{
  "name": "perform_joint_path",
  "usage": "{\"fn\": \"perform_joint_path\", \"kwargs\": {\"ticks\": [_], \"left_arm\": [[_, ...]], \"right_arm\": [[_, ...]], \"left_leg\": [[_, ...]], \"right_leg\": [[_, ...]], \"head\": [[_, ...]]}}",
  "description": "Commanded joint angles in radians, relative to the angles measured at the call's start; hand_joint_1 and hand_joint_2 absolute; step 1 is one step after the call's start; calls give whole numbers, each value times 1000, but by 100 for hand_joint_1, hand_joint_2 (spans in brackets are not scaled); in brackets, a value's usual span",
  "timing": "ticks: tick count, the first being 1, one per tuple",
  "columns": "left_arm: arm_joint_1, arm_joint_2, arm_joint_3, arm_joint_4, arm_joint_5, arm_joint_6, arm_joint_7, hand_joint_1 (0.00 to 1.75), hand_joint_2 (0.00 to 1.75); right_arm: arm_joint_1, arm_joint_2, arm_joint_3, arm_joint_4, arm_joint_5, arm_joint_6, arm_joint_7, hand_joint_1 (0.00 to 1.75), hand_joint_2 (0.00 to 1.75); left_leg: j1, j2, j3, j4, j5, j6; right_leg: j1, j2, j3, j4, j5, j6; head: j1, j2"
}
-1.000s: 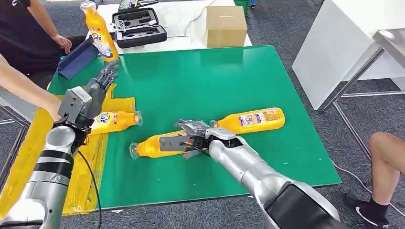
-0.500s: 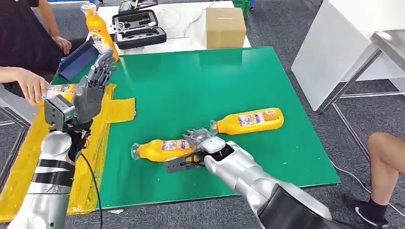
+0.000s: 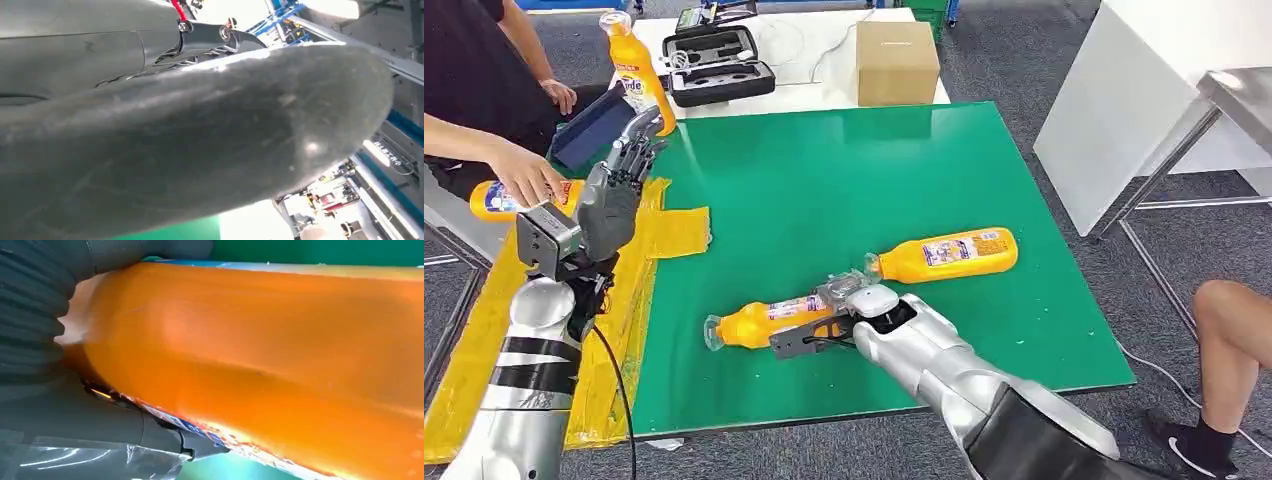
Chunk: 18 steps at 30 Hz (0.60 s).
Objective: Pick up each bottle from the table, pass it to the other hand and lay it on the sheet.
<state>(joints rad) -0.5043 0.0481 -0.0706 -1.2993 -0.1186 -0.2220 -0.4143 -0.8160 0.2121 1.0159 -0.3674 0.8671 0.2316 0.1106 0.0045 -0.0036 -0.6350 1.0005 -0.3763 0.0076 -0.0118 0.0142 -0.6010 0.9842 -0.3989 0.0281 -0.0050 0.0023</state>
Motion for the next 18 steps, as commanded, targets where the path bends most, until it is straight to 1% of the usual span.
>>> {"fn": "perform_joint_path", "kwargs": {"ticks": [1,2,3,4,6,7,8,9,10,11,12,13,15,16,18], "left_arm": [[-8,-5,0,17,2,0,34,0,0],[-1,-7,5,15,8,-1,53,0,0],[7,-10,13,14,17,3,76,0,175],[22,-18,33,16,56,0,135,0,175],[63,-16,64,5,157,-27,160,0,175],[103,-13,86,-15,189,-12,168,0,175],[123,-4,88,-27,194,-11,167,0,175],[139,-7,100,-36,210,-9,169,0,175],[171,-9,120,-53,251,-11,177,0,175],[191,-7,130,-60,285,-22,188,0,175],[212,-3,137,-70,297,-25,190,0,175],[234,-1,143,-81,303,-26,190,0,175],[252,-3,150,-89,312,-24,195,0,175],[262,-6,150,-97,300,-9,204,0,175],[279,-18,148,-113,309,-5,211,0,175]], "right_arm": [[29,-21,-78,51,-53,-29,-29,175,175],[23,-22,-111,42,-80,-45,-37,175,175],[18,-24,-145,26,-107,-67,-49,175,175],[16,-31,-203,-9,-154,-112,-69,175,175],[26,-45,-304,-102,-241,-185,-126,175,175],[51,-63,-363,-204,-296,-213,-165,175,175],[70,-84,-368,-281,-303,-186,-138,175,175],[95,-99,-388,-356,-319,-196,-139,175,175],[135,-126,-418,-482,-350,-214,-156,175,175],[159,-149,-429,-569,-362,-220,-155,175,175],[180,-171,-430,-650,-339,-250,-140,175,175],[208,-191,-445,-739,-349,-243,-130,175,175],[234,-211,-460,-814,-363,-235,-127,175,175],[257,-220,-469,-854,-365,-239,-128,175,175],[299,-225,-484,-910,-376,-244,-140,175,175]], "left_leg": [[1,-3,2,-1,0,-1],[1,-2,1,-1,0,-1],[0,-2,1,-1,0,0],[0,-1,0,-1,0,0],[0,-1,0,-1,0,0],[0,0,-1,-1,0,0],[0,2,-1,-1,0,0],[0,2,-1,-1,0,0],[0,3,-2,0,-1,0],[0,3,-4,-1,-1,-1],[0,2,-5,-1,-1,-1],[0,1,-5,-1,-1,-1],[-1,-1,-8,0,0,-1],[0,-2,-7,0,-2,-1],[0,-2,-10,0,-1,-1]], "right_leg": [[1,-4,3,-2,-1,-1],[1,-4,2,-1,-1,-1],[1,-3,1,-1,-1,-1],[1,-2,1,-1,0,-1],[0,-2,0,-1,0,-1],[0,-1,-1,-1,0,-1],[0,1,-1,-1,0,-1],[0,1,-1,-1,1,-1],[0,1,-2,0,0,-1],[0,2,-4,0,1,-1],[0,2,-5,0,1,0],[0,0,-5,0,-1,-1],[0,0,-7,0,0,0],[1,-2,-5,0,-2,0],[1,-1,-8,0,-1,0]], "head": [[0,0],[0,0],[0,0],[0,0],[0,0],[0,0],[0,0],[0,0],[1,0],[-1,0],[0,0],[0,0],[0,0],[0,0],[0,0]]}}
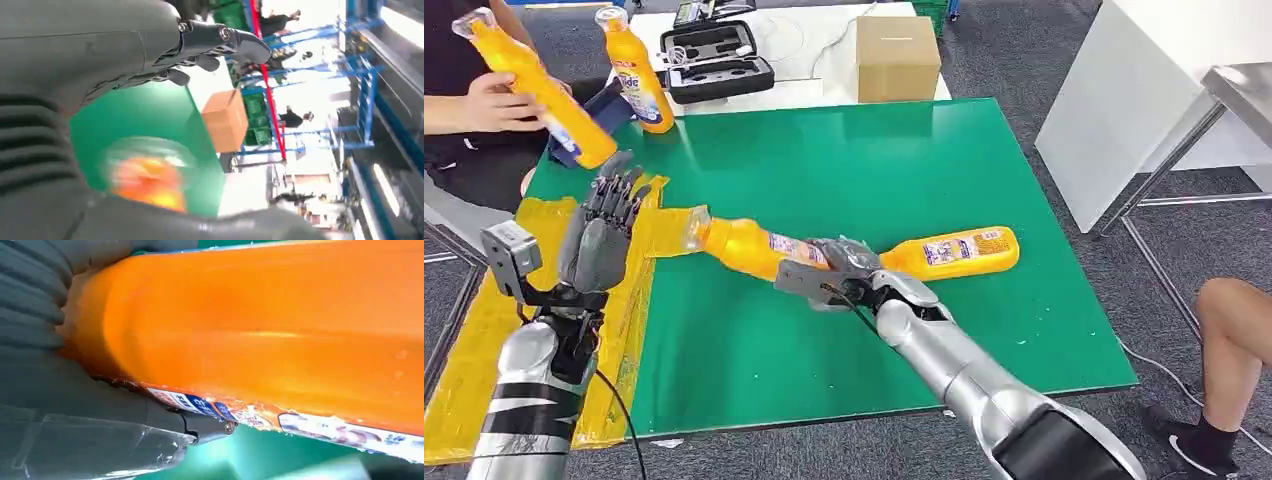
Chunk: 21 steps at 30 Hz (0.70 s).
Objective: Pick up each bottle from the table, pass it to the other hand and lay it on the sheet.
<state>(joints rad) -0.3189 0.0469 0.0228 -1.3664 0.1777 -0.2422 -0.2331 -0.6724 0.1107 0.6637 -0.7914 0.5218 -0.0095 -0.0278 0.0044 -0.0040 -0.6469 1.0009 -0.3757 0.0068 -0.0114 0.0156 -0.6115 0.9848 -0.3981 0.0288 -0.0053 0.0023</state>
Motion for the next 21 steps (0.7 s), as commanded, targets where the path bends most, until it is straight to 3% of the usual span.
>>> {"fn": "perform_joint_path", "kwargs": {"ticks": [1,10,18,21], "left_arm": [[100,-22,50,-51,15,17,32,0,175],[114,-46,19,-69,48,6,53,0,175],[114,-46,17,-68,62,0,60,0,175],[120,-74,-16,-76,120,-29,76,0,175]], "right_arm": [[167,-122,-133,-500,-31,-5,-5,175,175],[168,-104,-120,-499,-32,-6,-11,175,175],[165,-103,-119,-494,-32,-5,-11,175,175],[144,-73,-113,-464,-50,5,-18,175,175]], "left_leg": [[0,-2,2,0,-3,0],[0,-1,-6,0,-1,0],[0,0,-5,0,-1,-1],[0,0,-4,0,-2,0]], "right_leg": [[0,-4,3,-1,-3,-1],[0,-2,-5,0,-1,-1],[0,-2,-4,0,-1,-1],[0,-2,-4,0,-2,-1]], "head": [[0,0],[1,0],[0,0],[0,0]]}}
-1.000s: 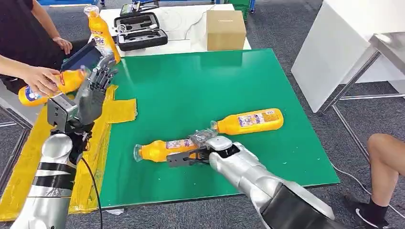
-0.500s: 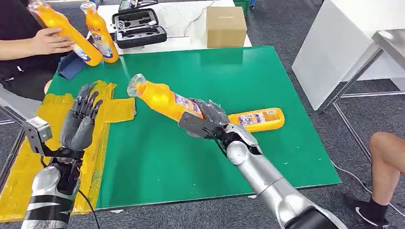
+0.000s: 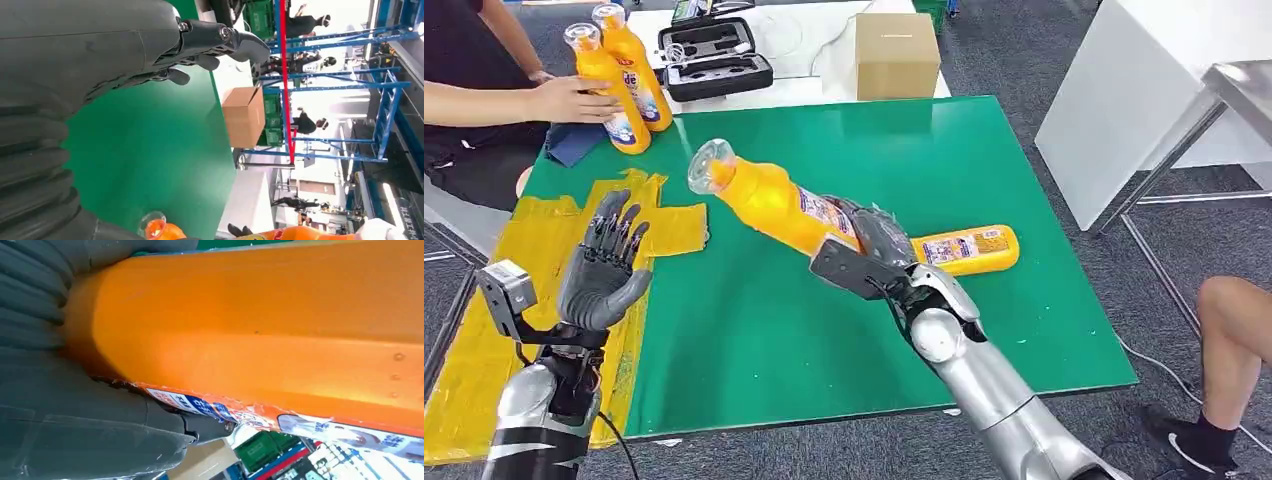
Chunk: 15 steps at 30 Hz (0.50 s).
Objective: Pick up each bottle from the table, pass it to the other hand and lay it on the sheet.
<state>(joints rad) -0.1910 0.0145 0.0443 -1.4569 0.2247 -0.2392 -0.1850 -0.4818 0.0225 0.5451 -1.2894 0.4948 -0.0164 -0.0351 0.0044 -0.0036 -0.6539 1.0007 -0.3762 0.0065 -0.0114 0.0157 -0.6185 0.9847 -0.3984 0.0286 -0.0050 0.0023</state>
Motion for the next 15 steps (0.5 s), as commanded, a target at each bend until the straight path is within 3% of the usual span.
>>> {"fn": "perform_joint_path", "kwargs": {"ticks": [1,7,15], "left_arm": [[-5,-56,-57,3,101,-39,31,0,175],[-22,-63,-189,-29,231,-85,67,0,175],[-23,-49,-247,-30,293,-90,74,0,175]], "right_arm": [[-56,30,20,47,-26,18,-15,175,175],[-76,90,113,93,-30,34,-20,175,175],[-75,104,185,100,-30,41,-17,175,175]], "left_leg": [[0,-1,4,0,-2,0],[0,0,3,1,-2,-1],[0,0,2,0,-1,0]], "right_leg": [[0,-2,5,0,-2,-1],[1,-1,4,1,-2,-1],[0,-1,2,0,-1,-1]], "head": [[0,0],[0,0],[0,0]]}}
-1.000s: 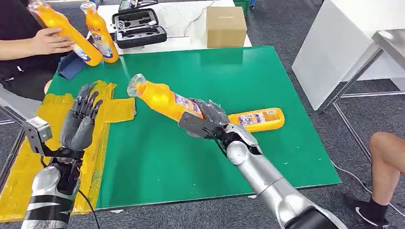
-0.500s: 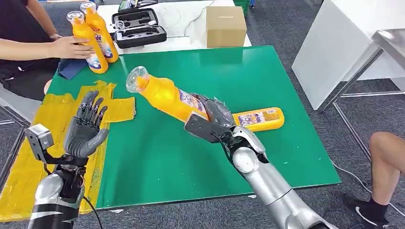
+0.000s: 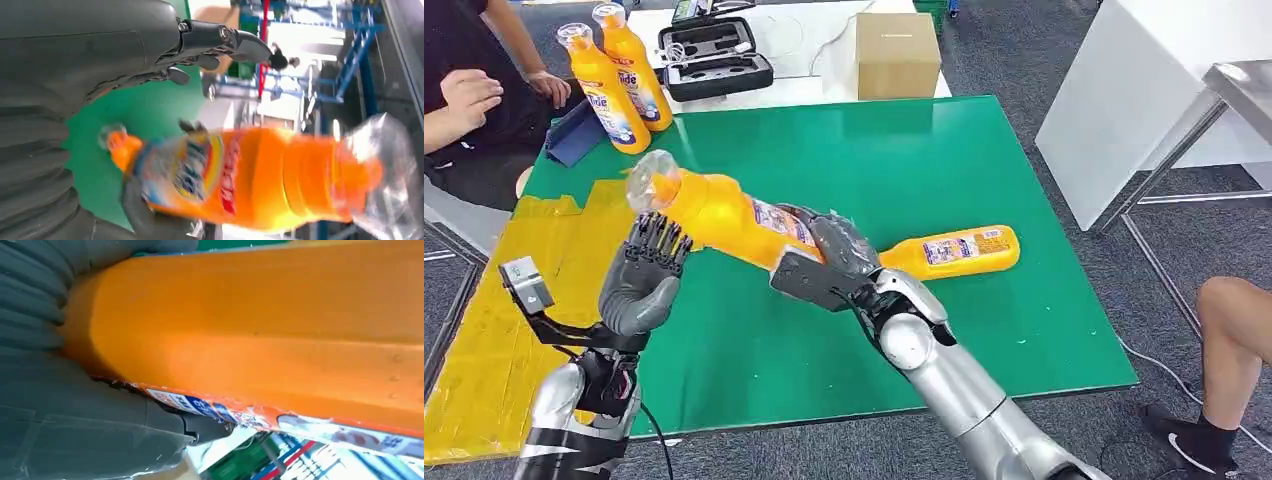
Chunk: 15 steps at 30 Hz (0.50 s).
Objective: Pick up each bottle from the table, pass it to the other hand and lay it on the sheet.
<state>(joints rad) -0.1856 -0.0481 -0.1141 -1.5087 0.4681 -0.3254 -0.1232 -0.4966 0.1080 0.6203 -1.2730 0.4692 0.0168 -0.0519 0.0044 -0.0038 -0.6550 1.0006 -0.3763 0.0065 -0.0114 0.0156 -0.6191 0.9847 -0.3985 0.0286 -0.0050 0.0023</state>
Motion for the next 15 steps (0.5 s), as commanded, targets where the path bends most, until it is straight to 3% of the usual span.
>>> {"fn": "perform_joint_path", "kwargs": {"ticks": [1,15], "left_arm": [[-29,14,-90,22,55,-7,11,0,175],[-54,2,-131,-12,-206,60,-65,0,175]], "right_arm": [[-61,20,119,87,-4,10,-2,175,175],[-70,41,201,134,-13,57,2,175,175]], "left_leg": [[0,1,2,0,-1,0],[0,0,2,0,-1,0]], "right_leg": [[0,0,1,0,0,-1],[1,-1,2,0,-1,-1]], "head": [[0,0],[0,0]]}}
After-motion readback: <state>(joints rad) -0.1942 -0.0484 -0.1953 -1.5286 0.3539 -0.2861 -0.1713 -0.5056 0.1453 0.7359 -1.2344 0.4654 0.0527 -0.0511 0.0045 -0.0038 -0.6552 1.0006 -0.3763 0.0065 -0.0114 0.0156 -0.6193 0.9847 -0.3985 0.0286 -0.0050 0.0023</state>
